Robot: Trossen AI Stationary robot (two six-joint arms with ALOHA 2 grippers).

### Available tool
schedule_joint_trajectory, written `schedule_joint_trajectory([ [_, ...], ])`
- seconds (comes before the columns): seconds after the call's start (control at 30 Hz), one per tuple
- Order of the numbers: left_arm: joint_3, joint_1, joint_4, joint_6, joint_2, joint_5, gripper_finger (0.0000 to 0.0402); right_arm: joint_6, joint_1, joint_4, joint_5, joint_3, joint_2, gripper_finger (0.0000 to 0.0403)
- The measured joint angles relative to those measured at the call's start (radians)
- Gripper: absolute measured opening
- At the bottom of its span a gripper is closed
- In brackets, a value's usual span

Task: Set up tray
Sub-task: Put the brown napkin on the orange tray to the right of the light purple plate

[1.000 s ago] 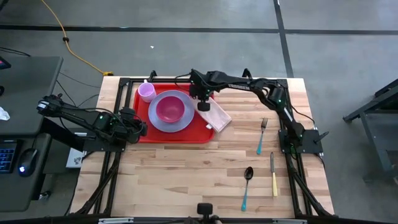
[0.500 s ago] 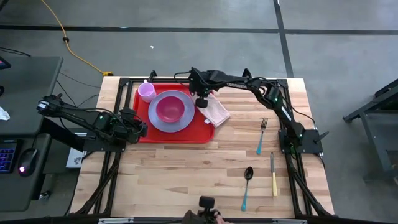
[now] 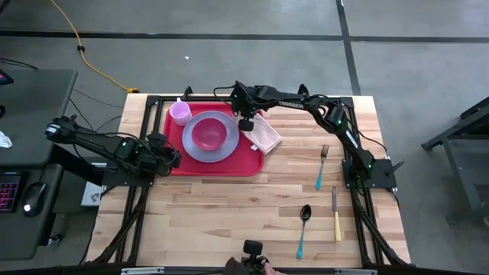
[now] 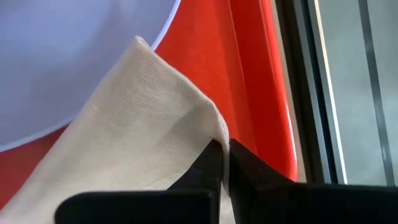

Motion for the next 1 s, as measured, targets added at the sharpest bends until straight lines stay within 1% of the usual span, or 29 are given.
schedule_joint_trajectory([
  [0.3,0.0,0.0,0.0,0.0,0.0,0.0,0.0227,0.025,-0.006,0.015,-0.028,-0.001,0.0,0.0001],
  [0.43,0.0,0.0,-0.001,0.0,0.0,0.0,0.0227,0.028,-0.007,0.016,-0.069,-0.001,0.0,0.0005],
  [0.53,0.0,0.0,-0.002,0.0,0.0,0.0,0.0227,0.032,-0.01,0.015,-0.074,-0.001,0.0,0.0021],
  [0.8,0.0,0.0,-0.003,0.007,0.0,0.0,0.0227,0.03,-0.015,0.013,0.014,-0.001,0.0,0.0084],
  [1.0,0.0,0.0,-0.002,0.023,0.0,0.0,0.0227,0.029,-0.029,0.003,0.053,-0.001,0.0,0.0113],
])
